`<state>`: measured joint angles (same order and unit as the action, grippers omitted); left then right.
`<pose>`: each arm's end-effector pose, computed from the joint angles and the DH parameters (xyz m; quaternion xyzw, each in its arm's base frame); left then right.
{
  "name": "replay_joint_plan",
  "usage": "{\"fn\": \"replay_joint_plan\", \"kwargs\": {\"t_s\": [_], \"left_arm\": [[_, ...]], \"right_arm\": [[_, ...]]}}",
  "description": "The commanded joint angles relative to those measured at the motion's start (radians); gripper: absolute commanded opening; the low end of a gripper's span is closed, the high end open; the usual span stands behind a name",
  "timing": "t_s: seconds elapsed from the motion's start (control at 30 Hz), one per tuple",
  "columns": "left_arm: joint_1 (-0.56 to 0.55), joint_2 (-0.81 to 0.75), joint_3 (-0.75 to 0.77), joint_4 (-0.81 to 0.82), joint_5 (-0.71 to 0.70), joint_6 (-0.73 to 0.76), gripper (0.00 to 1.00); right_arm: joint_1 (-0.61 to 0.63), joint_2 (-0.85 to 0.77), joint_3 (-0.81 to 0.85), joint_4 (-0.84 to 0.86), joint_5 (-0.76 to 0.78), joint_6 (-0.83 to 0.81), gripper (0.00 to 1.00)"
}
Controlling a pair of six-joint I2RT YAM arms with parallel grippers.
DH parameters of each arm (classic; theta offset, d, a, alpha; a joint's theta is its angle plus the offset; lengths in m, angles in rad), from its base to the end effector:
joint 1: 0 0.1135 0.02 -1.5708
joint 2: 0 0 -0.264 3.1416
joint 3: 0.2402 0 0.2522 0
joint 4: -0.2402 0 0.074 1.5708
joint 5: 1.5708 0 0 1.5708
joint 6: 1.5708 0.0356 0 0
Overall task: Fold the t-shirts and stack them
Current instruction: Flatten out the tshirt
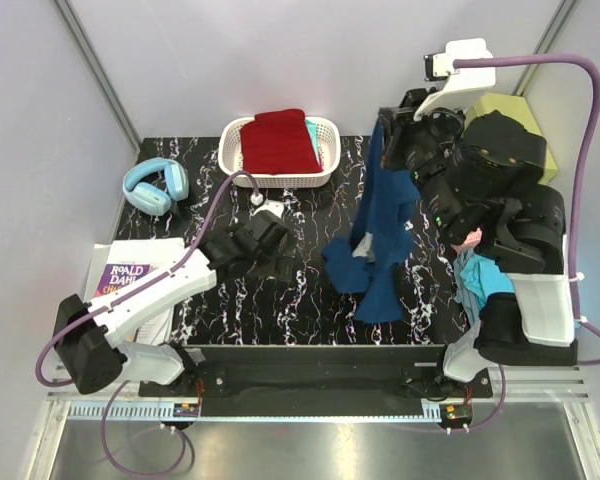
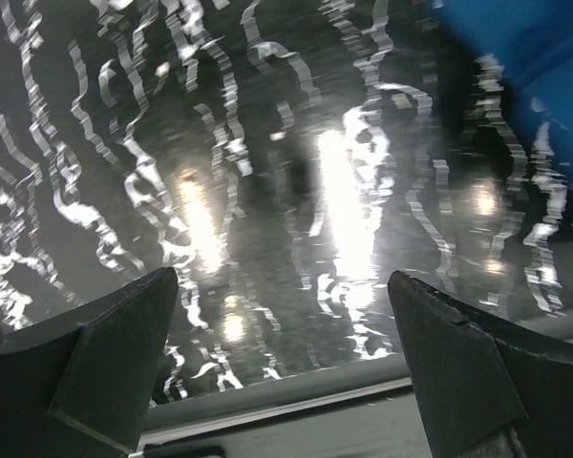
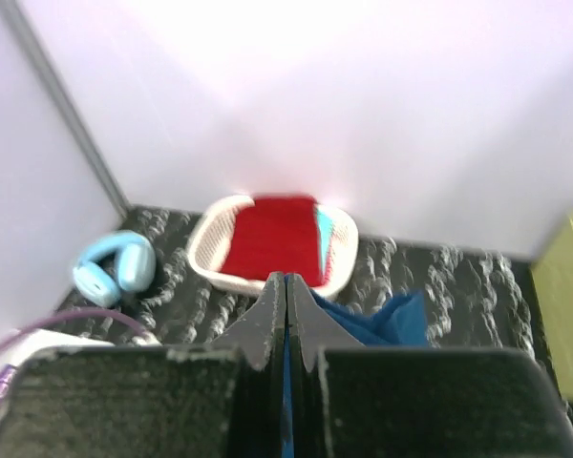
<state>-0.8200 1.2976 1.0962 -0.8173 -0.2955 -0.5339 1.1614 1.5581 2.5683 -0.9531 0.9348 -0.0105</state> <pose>0.1832 -0.1812 0.2855 0.0960 0.9477 -0.0585 0.2989 0.1023 0.1639 0.6223 -0.0660 0.6919 0.0937 0.7129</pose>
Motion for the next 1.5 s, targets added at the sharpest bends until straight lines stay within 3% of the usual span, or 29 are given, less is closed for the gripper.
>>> {"fn": "replay_joint_plan", "kwargs": {"t_s": [0.0,0.03,0.07,0.23,0.47,0.63,0.7,0.83,0.93,1.13,1.27,1.4,1.47], "left_arm": [[-0.048,0.002,0.076,0.027,-0.039,-0.023,0.99],[-0.053,0.002,0.079,0.024,-0.047,-0.026,0.99],[-0.059,0.003,0.079,0.021,-0.048,-0.029,0.99],[-0.074,0.0,0.071,0.018,-0.06,-0.054,0.99],[-0.09,-0.027,0.067,0.01,-0.093,-0.061,0.99],[-0.09,-0.041,0.08,0.004,-0.139,-0.038,0.99],[-0.09,-0.04,0.097,-0.006,-0.157,-0.021,0.99],[-0.09,-0.044,0.113,-0.017,-0.174,-0.005,0.99],[-0.09,-0.043,0.116,-0.016,-0.185,0.005,0.99],[-0.09,0.009,0.184,-0.016,-0.182,0.031,0.99],[-0.088,0.069,0.286,0.001,-0.191,0.093,0.99],[-0.087,0.189,0.421,0.035,-0.151,0.14,0.99],[-0.079,0.238,0.494,0.055,-0.13,0.153,0.99]], "right_arm": [[0.167,0.085,0.131,0.326,0.14,-0.343,0.0],[0.199,0.091,0.109,0.396,0.172,-0.468,0.0],[0.196,0.083,0.081,0.465,0.224,-0.494,0.0],[0.121,0.023,-0.186,0.475,0.288,-0.416,0.0],[0.009,-0.079,-0.122,0.543,0.317,-0.411,0.0],[0.038,-0.026,-0.068,0.559,0.393,-0.54,0.0],[0.029,0.014,0.004,0.631,0.424,-0.662,0.0],[0.029,-0.064,-0.08,1.05,0.372,-0.914,0.0],[0.03,-0.021,-0.048,1.053,0.398,-0.974,0.0],[0.032,-0.035,-0.221,1.004,0.41,-0.869,0.0],[0.063,0.013,-0.142,0.959,0.415,-0.841,0.0],[0.103,0.083,0.022,0.959,0.424,-0.914,0.0],[0.116,0.089,0.029,1.011,0.427,-0.962,0.0]]}}
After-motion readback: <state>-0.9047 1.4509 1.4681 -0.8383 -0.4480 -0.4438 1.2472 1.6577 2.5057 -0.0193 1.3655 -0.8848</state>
